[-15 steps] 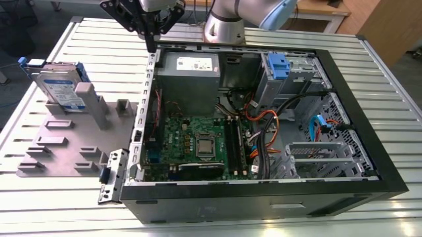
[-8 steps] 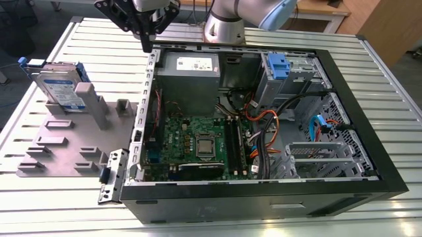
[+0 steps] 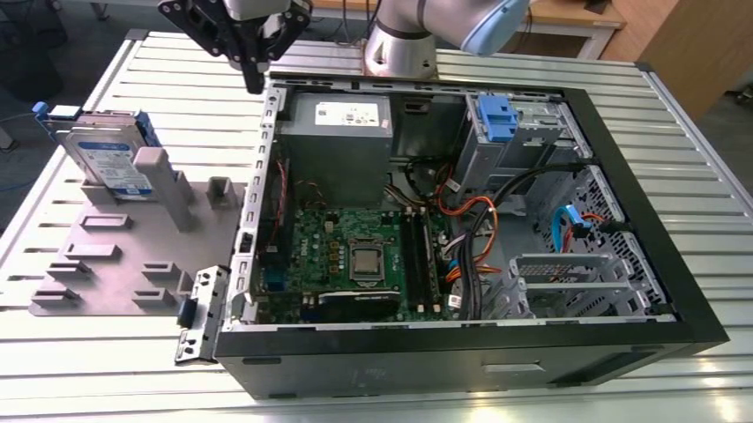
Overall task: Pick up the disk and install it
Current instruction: 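Reach for the disk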
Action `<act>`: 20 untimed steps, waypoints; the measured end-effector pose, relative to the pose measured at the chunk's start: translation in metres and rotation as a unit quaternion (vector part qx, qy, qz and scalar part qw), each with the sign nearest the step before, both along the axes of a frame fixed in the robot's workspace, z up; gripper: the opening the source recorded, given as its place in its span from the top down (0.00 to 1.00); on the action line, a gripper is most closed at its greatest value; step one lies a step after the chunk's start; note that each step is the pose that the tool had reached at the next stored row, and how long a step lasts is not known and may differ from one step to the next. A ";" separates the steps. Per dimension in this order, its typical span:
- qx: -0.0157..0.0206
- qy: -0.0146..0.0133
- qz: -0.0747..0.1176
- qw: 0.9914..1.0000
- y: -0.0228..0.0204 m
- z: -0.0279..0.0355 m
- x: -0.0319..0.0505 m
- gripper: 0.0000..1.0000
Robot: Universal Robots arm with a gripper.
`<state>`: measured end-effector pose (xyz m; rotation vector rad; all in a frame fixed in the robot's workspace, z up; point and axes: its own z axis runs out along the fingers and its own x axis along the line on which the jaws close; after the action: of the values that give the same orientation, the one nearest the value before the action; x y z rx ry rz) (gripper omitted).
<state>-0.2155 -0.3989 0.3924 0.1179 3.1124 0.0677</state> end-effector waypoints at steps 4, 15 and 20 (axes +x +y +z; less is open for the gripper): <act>0.000 0.000 0.000 1.000 0.0000 0.0000 -0.0033 0.89; 0.000 0.000 0.000 1.000 0.0000 -0.0001 -0.0105 0.89; 0.000 0.000 0.000 1.000 0.0000 -0.0001 -0.0137 0.89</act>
<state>-0.2292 -0.3989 0.3923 0.1180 3.1125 0.0676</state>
